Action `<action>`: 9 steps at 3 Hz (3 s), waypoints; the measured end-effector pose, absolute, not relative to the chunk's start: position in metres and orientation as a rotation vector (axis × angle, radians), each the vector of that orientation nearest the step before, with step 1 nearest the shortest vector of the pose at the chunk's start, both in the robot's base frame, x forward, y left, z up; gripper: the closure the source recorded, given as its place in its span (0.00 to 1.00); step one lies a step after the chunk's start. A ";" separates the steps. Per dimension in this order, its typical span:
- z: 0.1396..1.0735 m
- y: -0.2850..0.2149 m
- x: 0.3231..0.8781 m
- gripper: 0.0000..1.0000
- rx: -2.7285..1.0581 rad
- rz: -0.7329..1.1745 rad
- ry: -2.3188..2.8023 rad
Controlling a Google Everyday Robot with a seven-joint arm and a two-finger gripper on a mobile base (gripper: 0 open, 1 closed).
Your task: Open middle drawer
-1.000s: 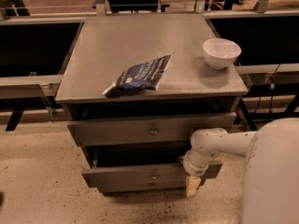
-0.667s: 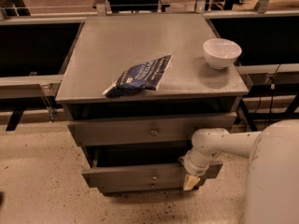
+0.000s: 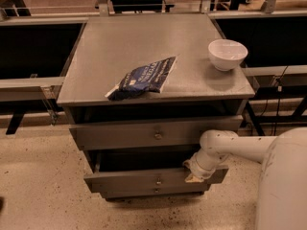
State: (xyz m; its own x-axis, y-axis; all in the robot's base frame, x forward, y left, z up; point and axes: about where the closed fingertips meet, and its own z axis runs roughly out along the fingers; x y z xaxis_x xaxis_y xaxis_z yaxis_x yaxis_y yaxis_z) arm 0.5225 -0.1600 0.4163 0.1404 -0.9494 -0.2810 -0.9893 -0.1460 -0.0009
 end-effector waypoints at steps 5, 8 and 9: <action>0.416 -0.161 0.524 0.30 -2.219 0.332 1.921; 0.423 -0.125 0.513 0.00 -2.323 0.296 1.810; 0.424 -0.107 0.514 0.00 -2.372 0.283 1.760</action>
Offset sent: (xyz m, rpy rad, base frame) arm -0.1382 0.0284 0.0047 0.1270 0.1172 -0.0437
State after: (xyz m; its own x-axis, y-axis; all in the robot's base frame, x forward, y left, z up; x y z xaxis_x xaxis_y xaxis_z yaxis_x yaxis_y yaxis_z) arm 0.5135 -0.1072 0.4239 0.2834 -0.9247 -0.2541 -0.9578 -0.2863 -0.0266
